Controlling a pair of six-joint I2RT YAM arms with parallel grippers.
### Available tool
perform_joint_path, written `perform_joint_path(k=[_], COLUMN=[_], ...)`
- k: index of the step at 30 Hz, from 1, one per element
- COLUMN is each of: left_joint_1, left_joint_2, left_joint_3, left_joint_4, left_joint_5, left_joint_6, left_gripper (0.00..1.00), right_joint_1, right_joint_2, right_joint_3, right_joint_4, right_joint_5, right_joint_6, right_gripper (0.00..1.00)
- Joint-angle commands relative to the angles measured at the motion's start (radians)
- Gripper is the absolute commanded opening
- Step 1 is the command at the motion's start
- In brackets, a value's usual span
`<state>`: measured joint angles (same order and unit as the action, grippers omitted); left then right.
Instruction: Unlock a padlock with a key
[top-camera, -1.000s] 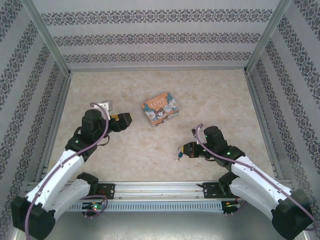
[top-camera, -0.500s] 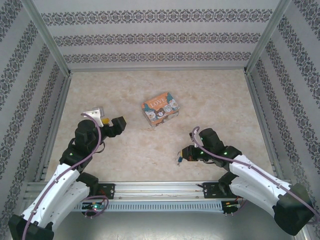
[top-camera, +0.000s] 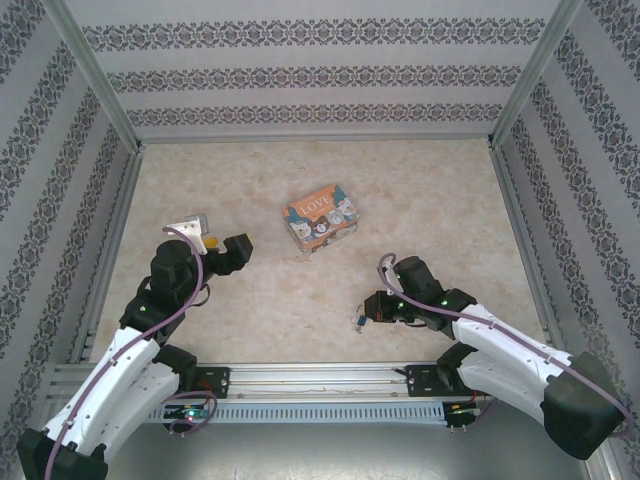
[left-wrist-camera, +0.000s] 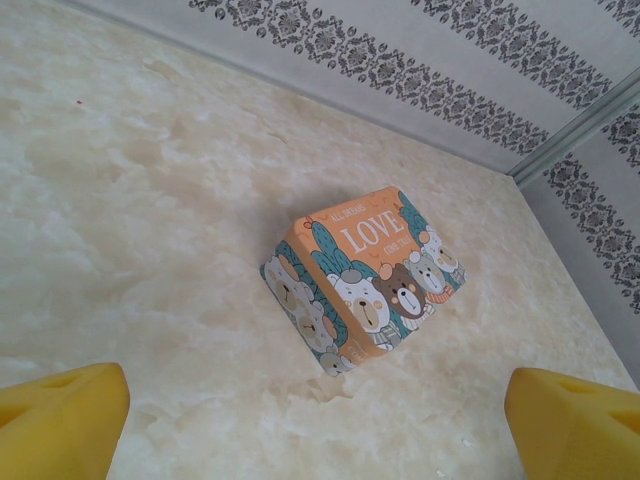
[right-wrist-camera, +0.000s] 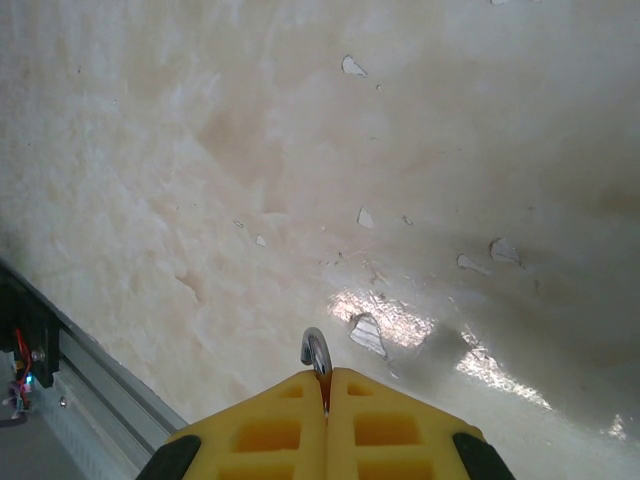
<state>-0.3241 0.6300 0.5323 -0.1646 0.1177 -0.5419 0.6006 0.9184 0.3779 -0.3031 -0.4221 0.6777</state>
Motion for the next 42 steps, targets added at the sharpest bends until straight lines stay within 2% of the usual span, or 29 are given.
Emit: perform_joint_path(k=[1, 19, 33, 42], left_joint_1=[0.015, 0.015, 0.016, 0.016], left_joint_2=[-0.004, -0.005, -0.006, -0.012], left_joint_3=[-0.014, -0.018, -0.018, -0.009], left_joint_4=[0.022, 0.023, 0.021, 0.011], left_joint_5=[-0.022, -0.012, -0.003, -0.006], left_joint_6=[0.031, 0.034, 0.022, 0.028], left_gripper=[0.97, 0.98, 0.98, 0.98], right_joint_1=[0.013, 0.013, 0.007, -0.007], right_joint_2=[0.015, 0.192, 0.293, 0.281], right_joint_3=[0.012, 0.025, 0.024, 0.029], right_joint_4=[0.034, 0.16, 0.236, 0.231], right_joint_5=[0.019, -0.02, 0.006, 0.023], right_joint_6=[0.002, -0.004, -0.001, -0.007], right_gripper=[0.0, 0.0, 0.0, 0.11])
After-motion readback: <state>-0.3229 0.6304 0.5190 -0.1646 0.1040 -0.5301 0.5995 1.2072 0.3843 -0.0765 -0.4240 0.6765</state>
